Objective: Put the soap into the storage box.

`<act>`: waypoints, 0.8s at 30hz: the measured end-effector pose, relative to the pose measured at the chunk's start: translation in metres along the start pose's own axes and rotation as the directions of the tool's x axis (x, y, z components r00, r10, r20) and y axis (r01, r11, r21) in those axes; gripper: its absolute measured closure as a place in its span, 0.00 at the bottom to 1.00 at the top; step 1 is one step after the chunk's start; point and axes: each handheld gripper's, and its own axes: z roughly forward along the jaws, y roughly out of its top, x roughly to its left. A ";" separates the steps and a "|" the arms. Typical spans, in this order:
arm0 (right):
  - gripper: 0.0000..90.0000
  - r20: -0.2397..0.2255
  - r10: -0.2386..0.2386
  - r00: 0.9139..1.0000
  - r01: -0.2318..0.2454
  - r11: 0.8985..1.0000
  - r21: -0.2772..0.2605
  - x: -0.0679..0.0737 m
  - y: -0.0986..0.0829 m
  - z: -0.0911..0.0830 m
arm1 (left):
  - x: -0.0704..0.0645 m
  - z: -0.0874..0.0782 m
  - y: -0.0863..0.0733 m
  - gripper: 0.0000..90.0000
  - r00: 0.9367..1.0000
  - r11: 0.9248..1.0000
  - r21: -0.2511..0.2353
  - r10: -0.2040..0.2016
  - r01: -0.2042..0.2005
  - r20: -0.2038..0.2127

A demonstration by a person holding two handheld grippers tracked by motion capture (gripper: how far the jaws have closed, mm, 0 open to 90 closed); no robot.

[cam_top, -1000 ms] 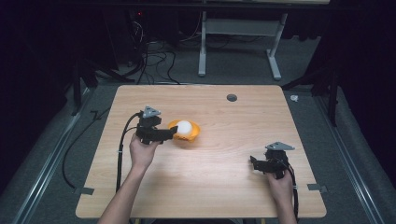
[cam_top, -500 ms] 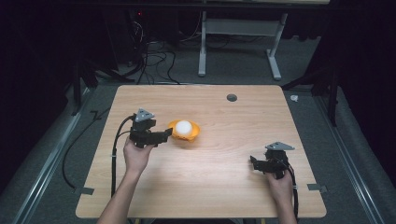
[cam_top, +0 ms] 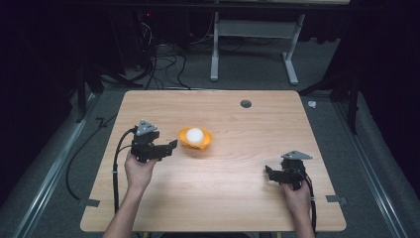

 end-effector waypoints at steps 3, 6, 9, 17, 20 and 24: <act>0.20 0.000 0.000 1.000 0.000 1.000 0.000 0.000 0.000 0.000 | 0.001 -0.003 -0.003 0.26 1.000 1.000 0.001 0.000 0.000 -0.005; 0.20 0.000 0.000 1.000 0.000 1.000 0.000 0.000 0.000 0.000 | 0.001 -0.006 -0.009 0.26 1.000 1.000 0.003 -0.002 0.002 -0.008; 0.20 0.000 0.001 1.000 -0.001 1.000 0.000 0.000 0.000 0.000 | 0.000 -0.008 -0.012 0.26 1.000 1.000 0.001 0.002 -0.002 -0.010; 0.20 0.000 0.001 1.000 -0.001 1.000 0.000 0.000 0.000 0.000 | -0.001 -0.010 -0.024 0.26 1.000 1.000 -0.011 0.004 -0.004 -0.003; 0.20 0.001 0.001 1.000 -0.001 1.000 0.001 0.000 0.000 0.000 | -0.002 -0.009 -0.031 0.26 1.000 1.000 -0.005 0.001 -0.001 -0.005; 0.20 0.001 0.001 1.000 -0.001 1.000 0.001 0.000 0.000 0.000 | -0.002 -0.011 -0.038 0.26 1.000 1.000 -0.003 -0.017 0.017 -0.001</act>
